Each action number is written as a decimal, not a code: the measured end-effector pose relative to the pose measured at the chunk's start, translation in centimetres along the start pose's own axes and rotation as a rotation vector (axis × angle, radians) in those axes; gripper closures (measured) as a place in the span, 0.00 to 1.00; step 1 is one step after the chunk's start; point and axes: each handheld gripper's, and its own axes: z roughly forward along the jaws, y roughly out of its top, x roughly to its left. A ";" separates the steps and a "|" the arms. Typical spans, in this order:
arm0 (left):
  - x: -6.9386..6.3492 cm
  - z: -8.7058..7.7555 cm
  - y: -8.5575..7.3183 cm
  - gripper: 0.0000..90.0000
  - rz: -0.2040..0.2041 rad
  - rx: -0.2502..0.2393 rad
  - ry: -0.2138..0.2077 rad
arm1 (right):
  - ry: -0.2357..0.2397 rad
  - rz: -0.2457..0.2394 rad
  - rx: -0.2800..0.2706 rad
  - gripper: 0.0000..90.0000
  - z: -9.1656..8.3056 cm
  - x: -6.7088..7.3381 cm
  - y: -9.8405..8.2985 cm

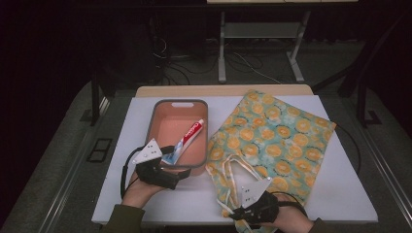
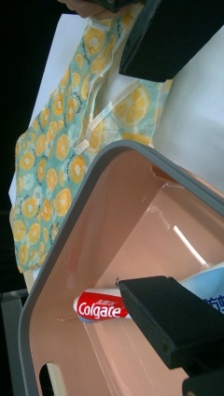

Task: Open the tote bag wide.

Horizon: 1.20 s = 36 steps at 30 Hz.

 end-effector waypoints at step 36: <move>-0.1 0.1 0.0 0.00 0.004 0.003 0.008 | -0.536 0.464 -0.175 0.98 -12.0 -17.0 -8.4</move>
